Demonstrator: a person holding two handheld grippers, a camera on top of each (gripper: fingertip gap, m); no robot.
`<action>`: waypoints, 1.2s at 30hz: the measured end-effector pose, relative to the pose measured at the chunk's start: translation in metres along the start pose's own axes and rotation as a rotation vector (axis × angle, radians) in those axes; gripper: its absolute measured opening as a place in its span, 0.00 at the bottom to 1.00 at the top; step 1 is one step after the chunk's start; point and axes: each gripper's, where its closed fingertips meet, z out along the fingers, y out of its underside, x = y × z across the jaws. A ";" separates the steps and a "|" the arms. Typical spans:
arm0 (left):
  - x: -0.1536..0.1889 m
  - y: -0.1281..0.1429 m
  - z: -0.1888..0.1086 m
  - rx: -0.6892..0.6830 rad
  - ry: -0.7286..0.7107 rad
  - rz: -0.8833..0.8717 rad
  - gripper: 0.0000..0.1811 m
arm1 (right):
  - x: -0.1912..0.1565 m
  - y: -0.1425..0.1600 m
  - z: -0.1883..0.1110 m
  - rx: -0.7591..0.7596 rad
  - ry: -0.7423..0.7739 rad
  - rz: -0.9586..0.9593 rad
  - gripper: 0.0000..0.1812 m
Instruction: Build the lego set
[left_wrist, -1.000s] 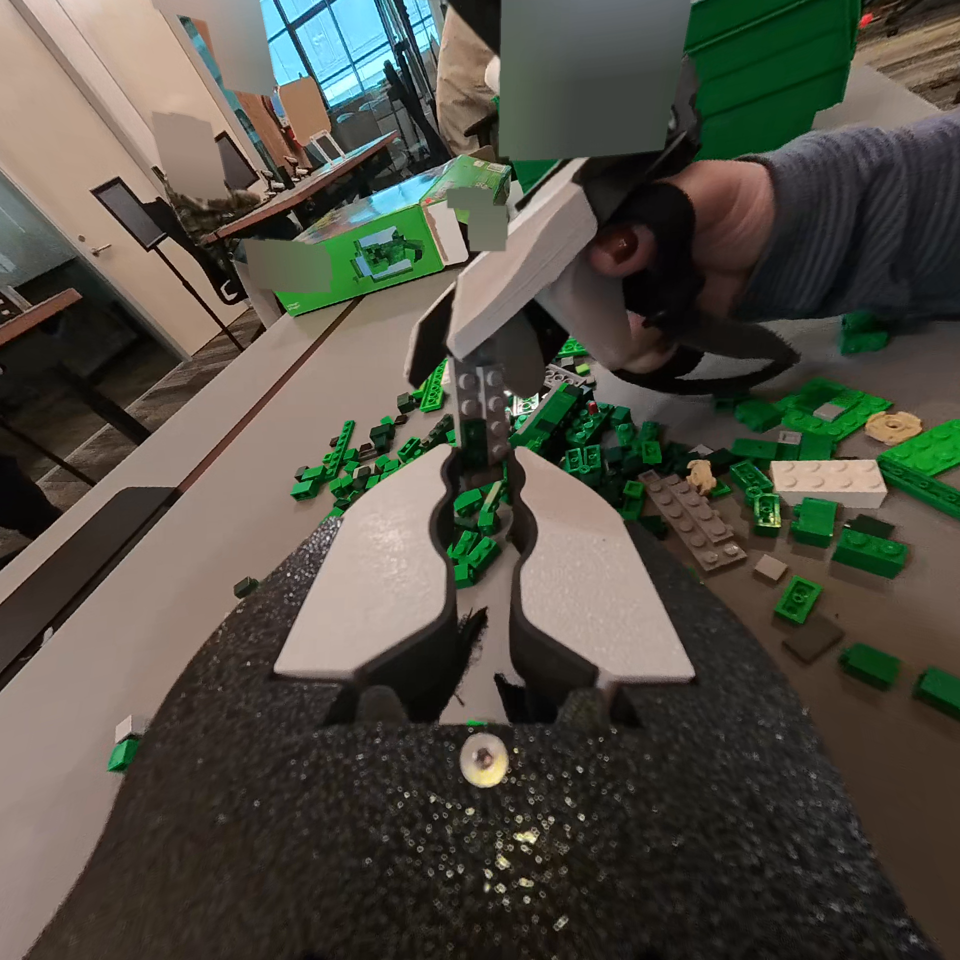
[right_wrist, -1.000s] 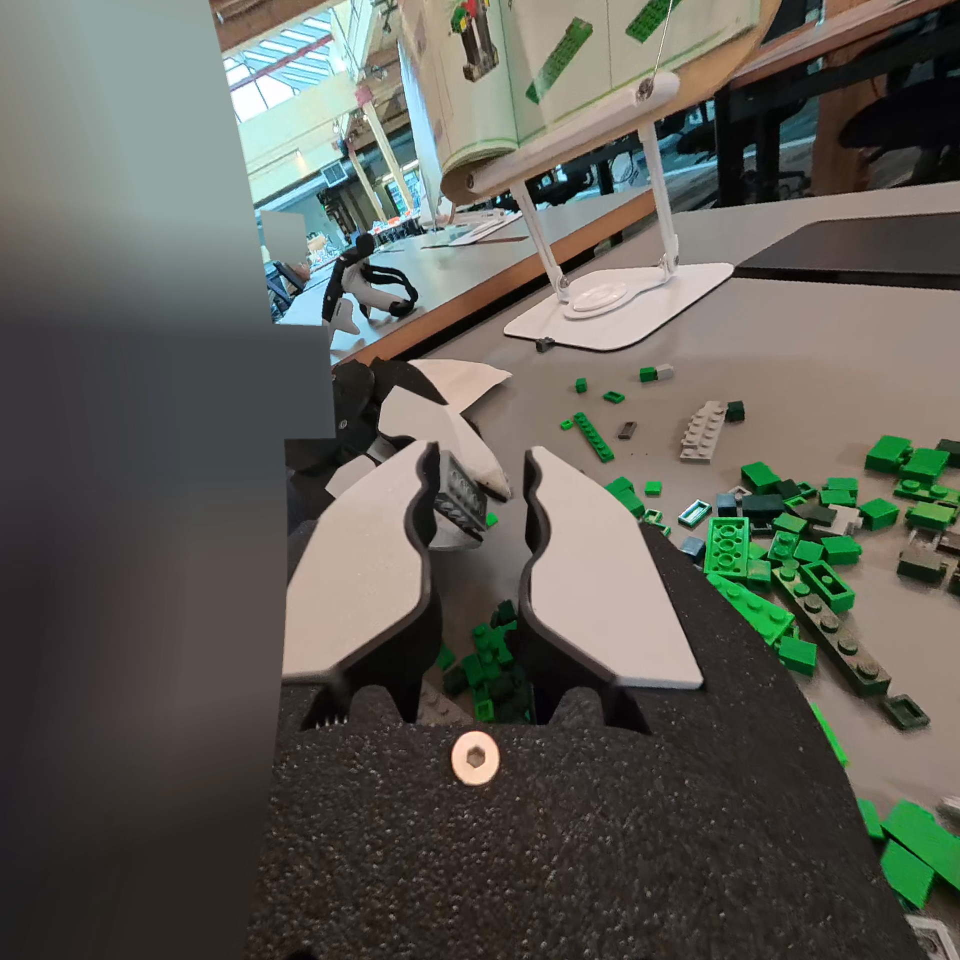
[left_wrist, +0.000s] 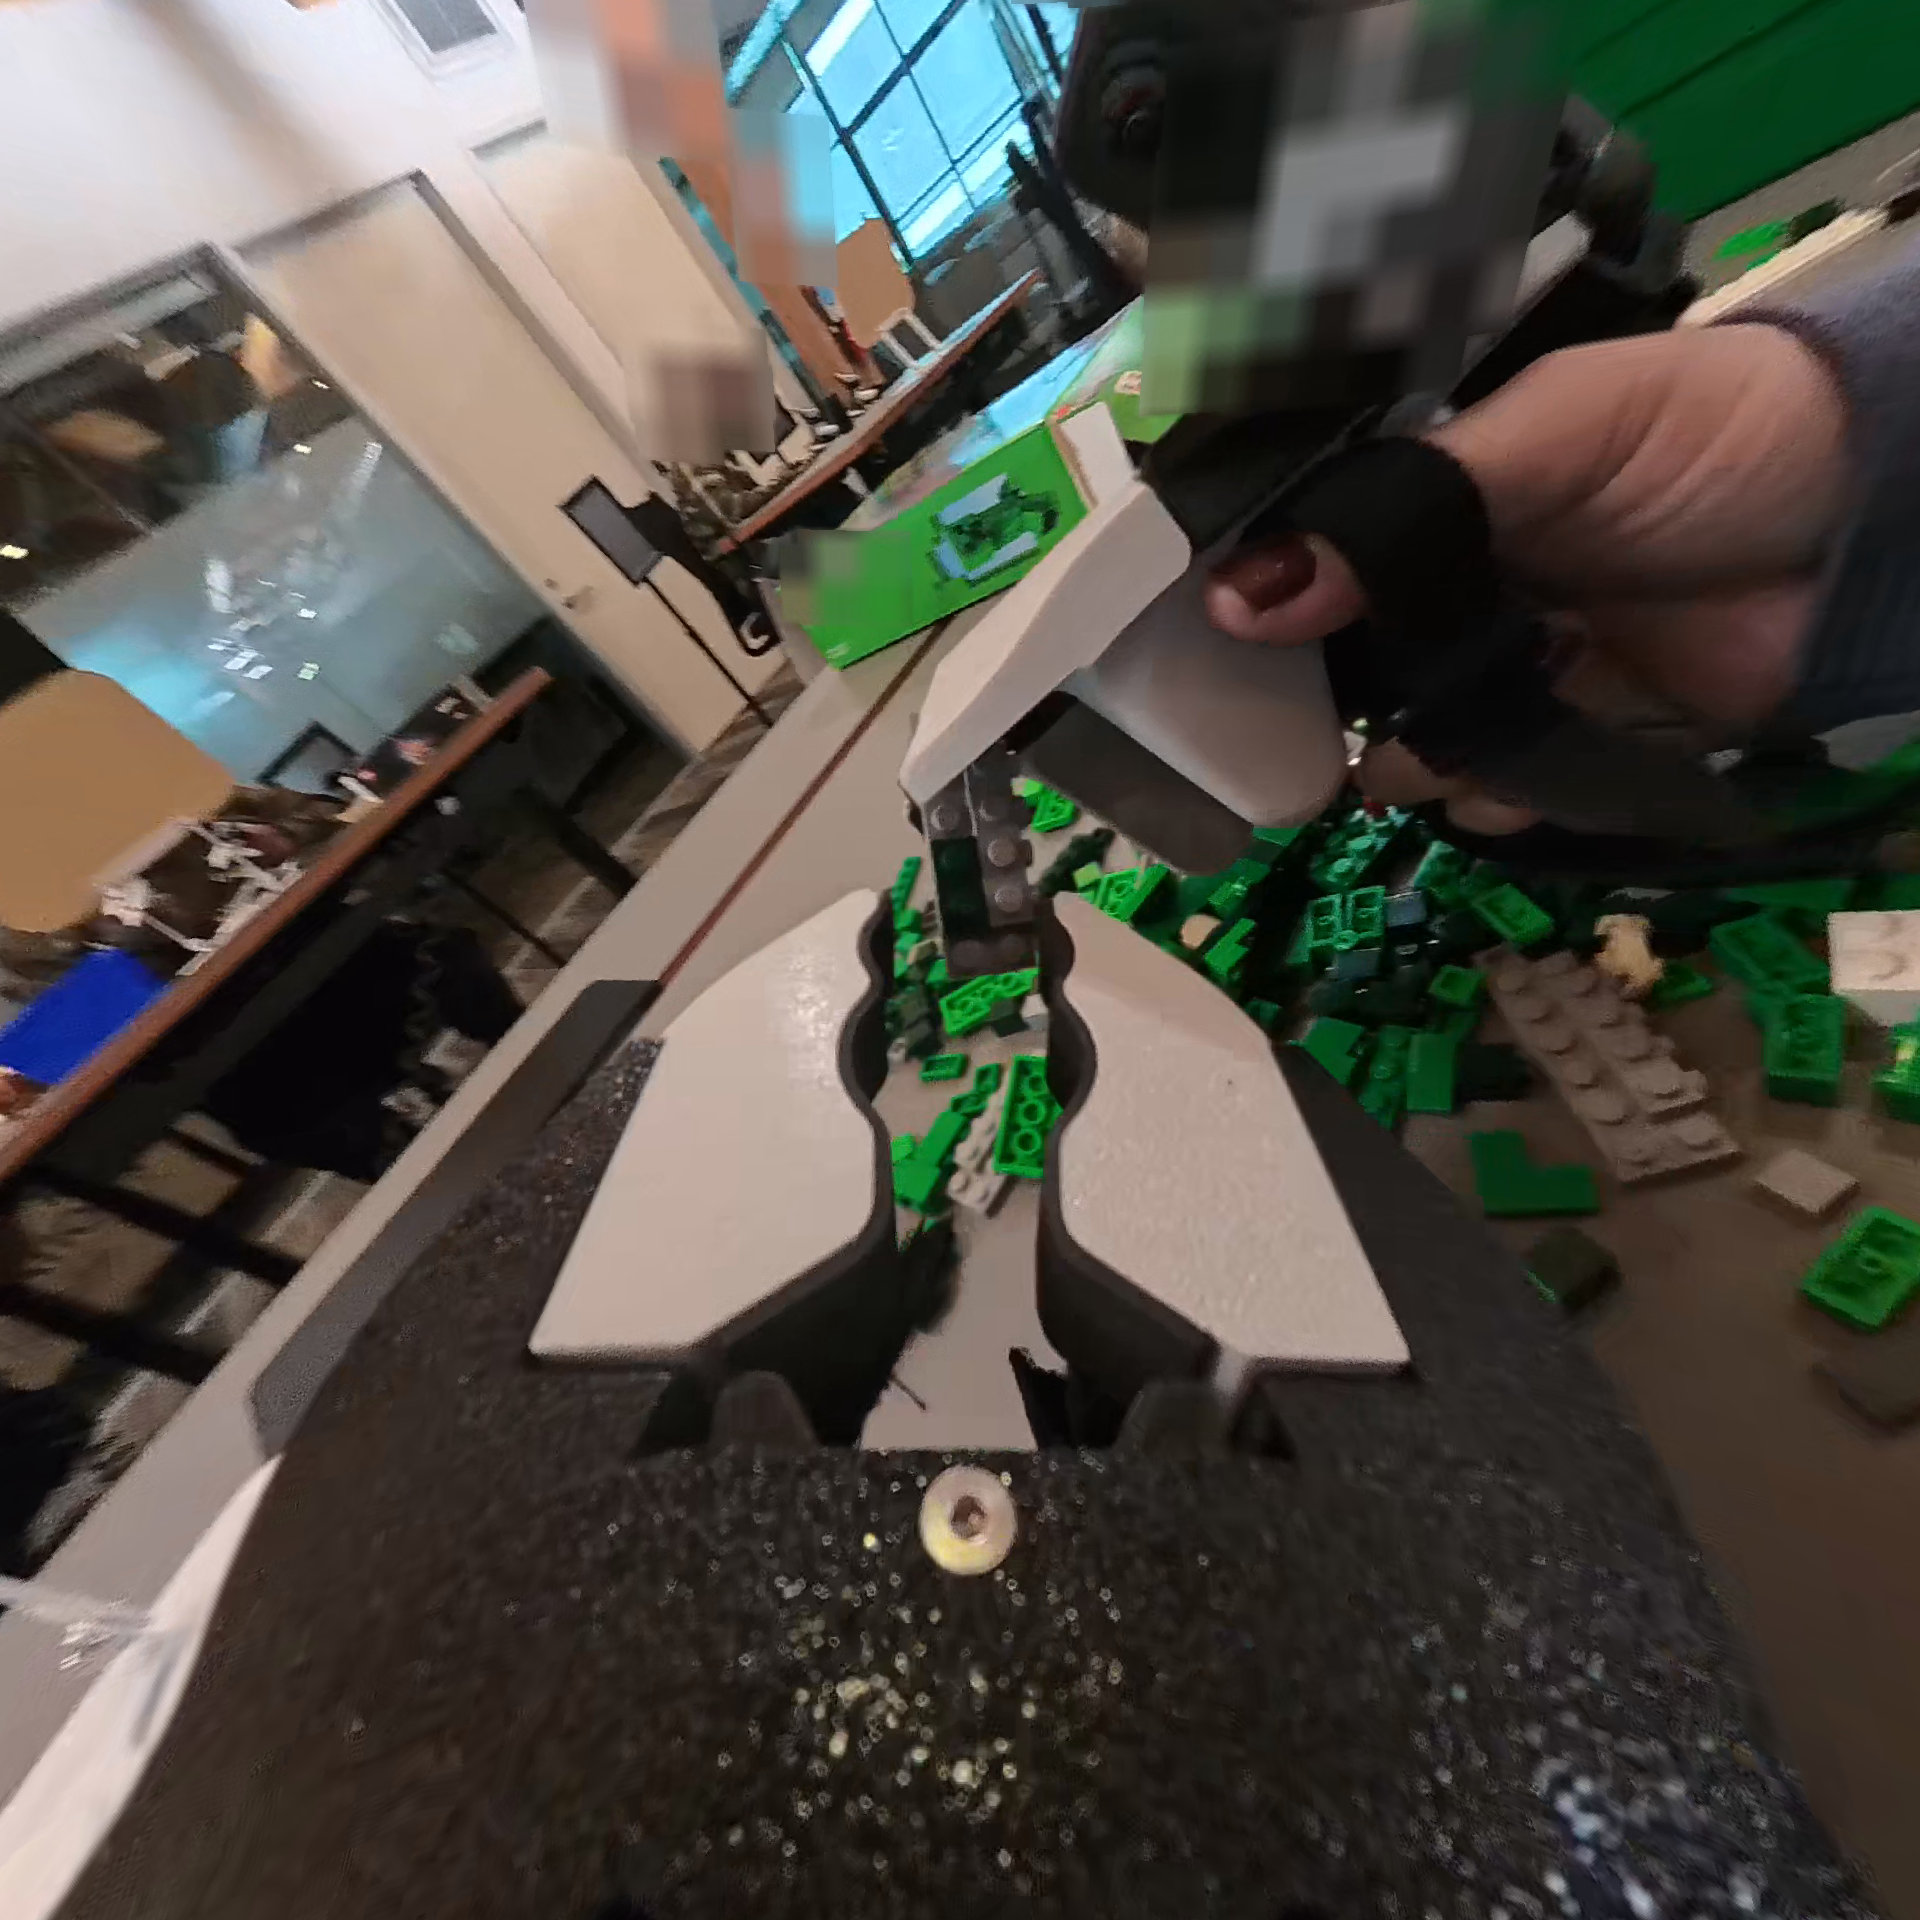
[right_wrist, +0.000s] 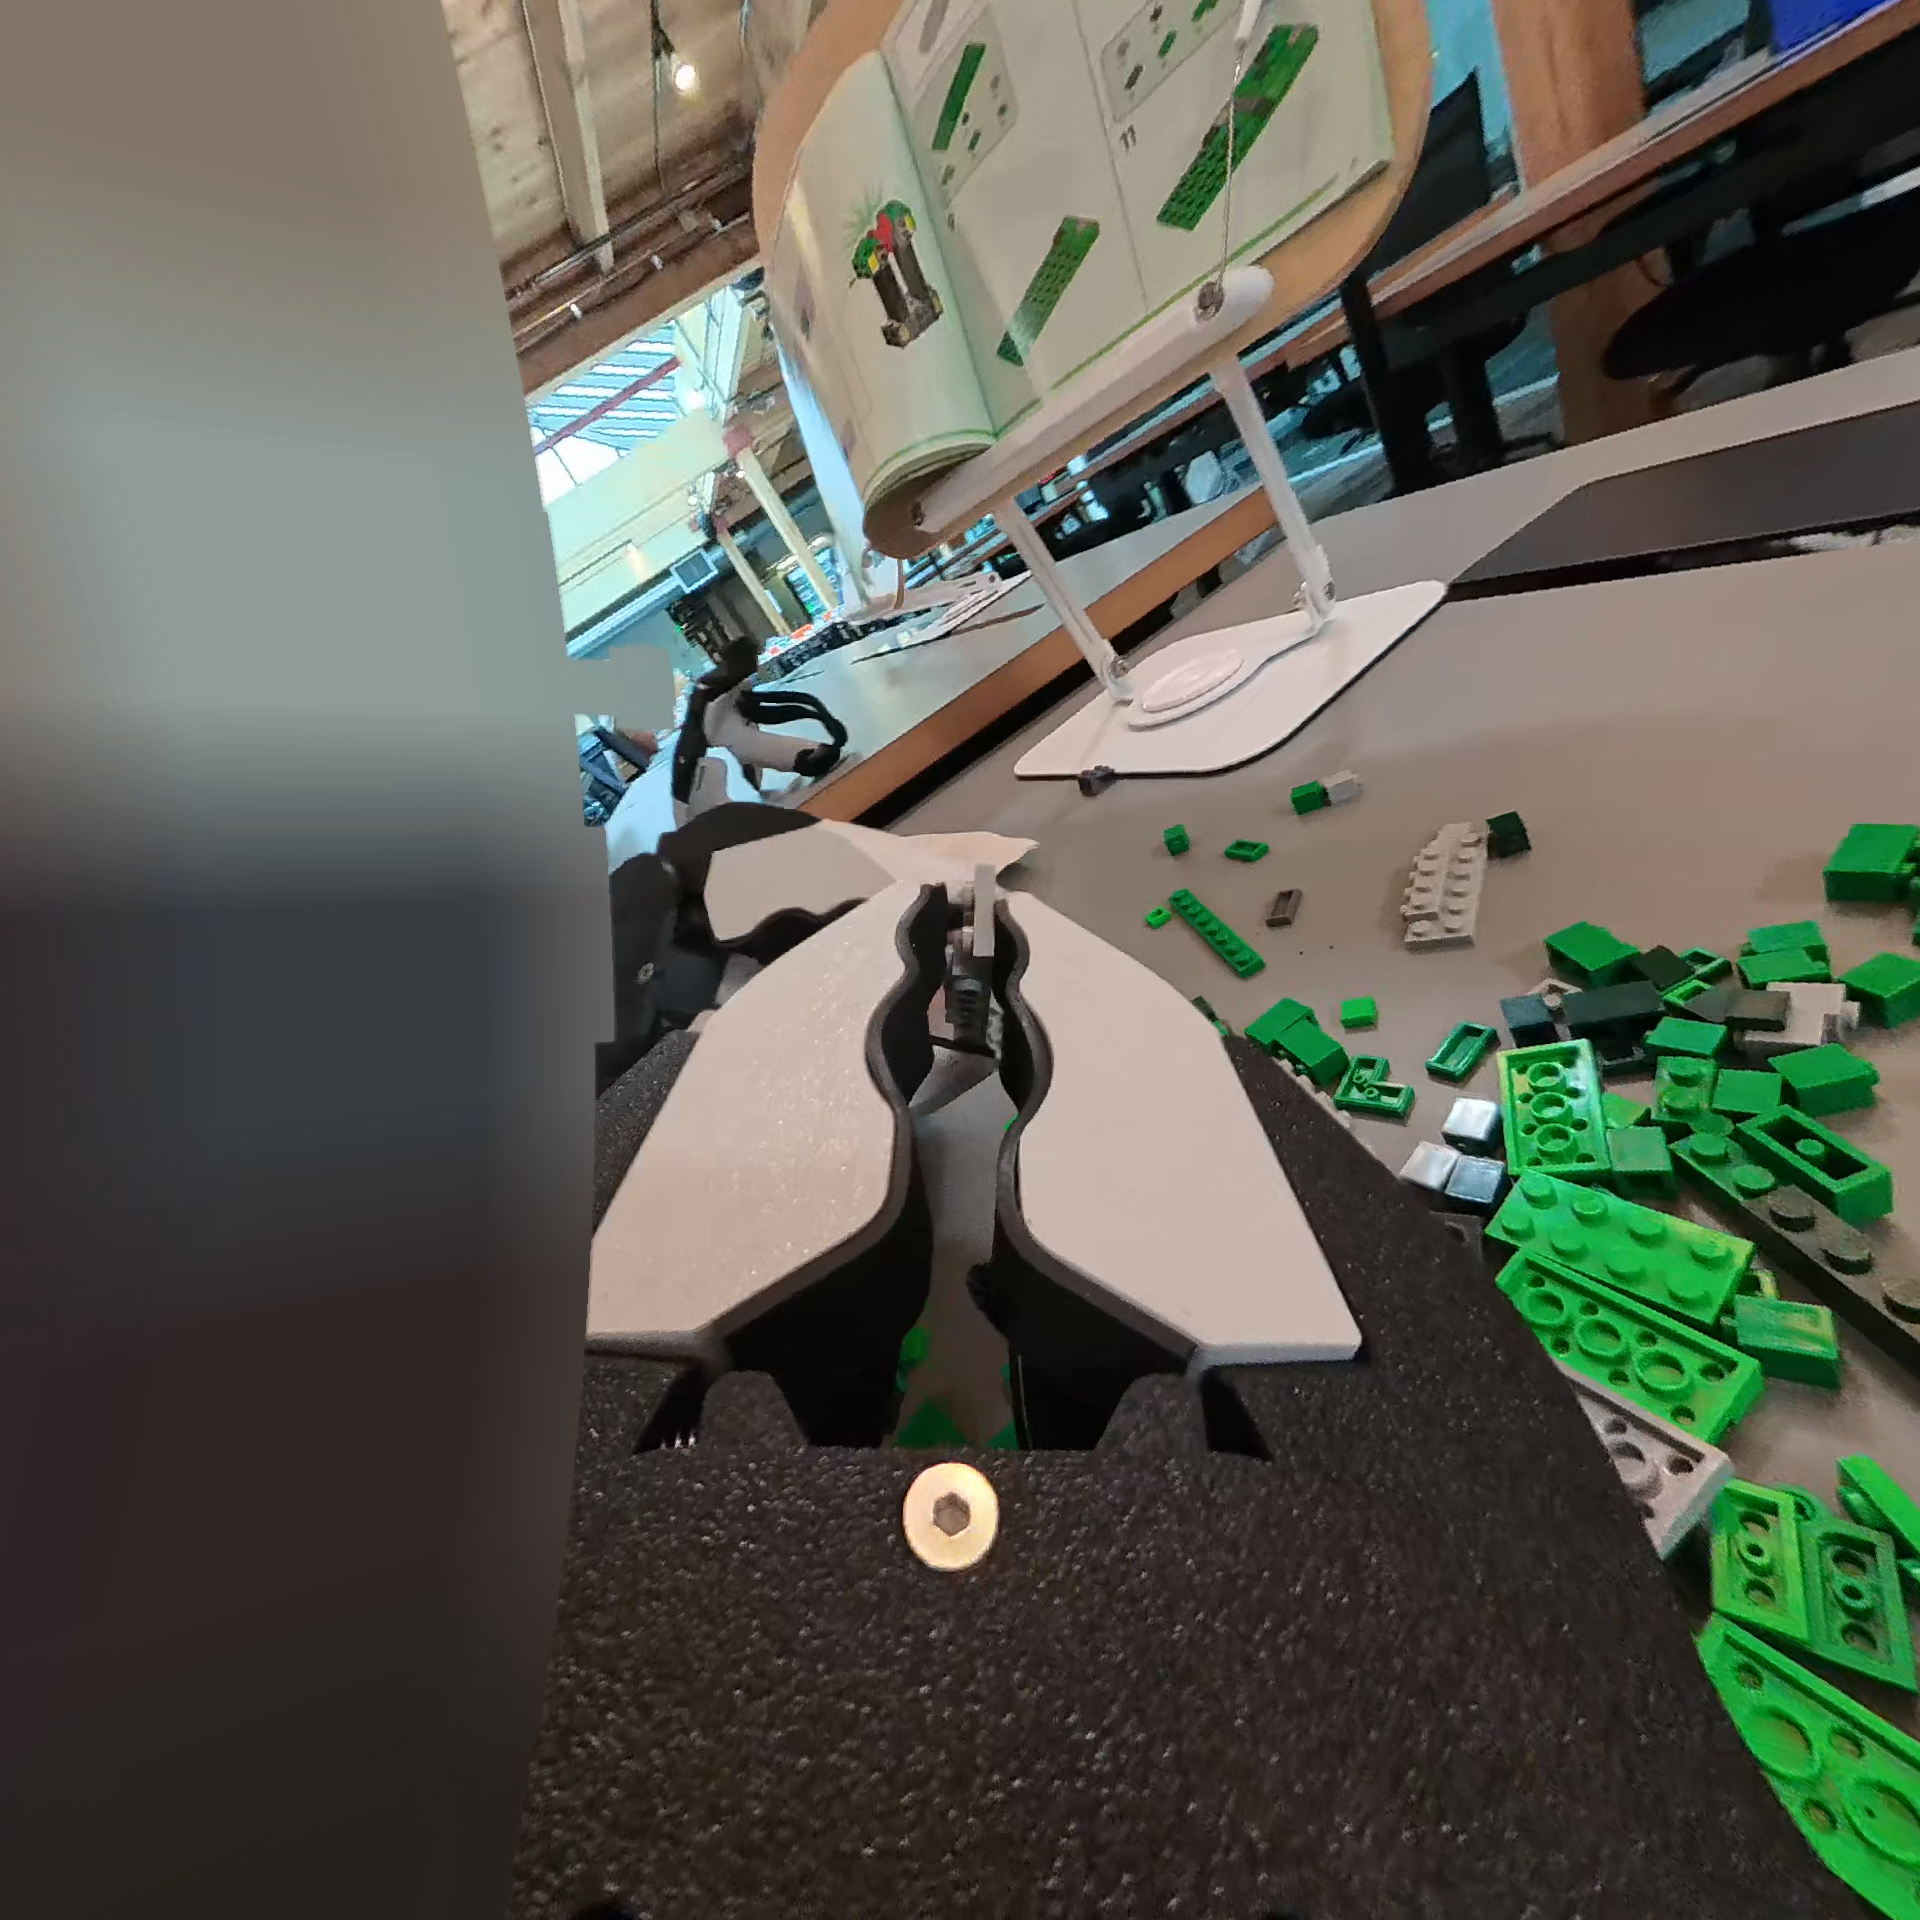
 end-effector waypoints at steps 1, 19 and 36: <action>-0.002 -0.001 0.000 -0.003 -0.021 0.015 0.15 | 0.000 0.000 0.000 0.003 0.014 -0.020 0.04; -0.001 -0.003 0.001 -0.023 -0.023 -0.034 0.10 | -0.008 0.002 0.007 -0.021 0.093 -0.222 0.04; -0.005 -0.010 -0.002 -0.028 -0.028 0.016 0.09 | -0.005 -0.005 0.005 0.049 0.144 -0.159 0.04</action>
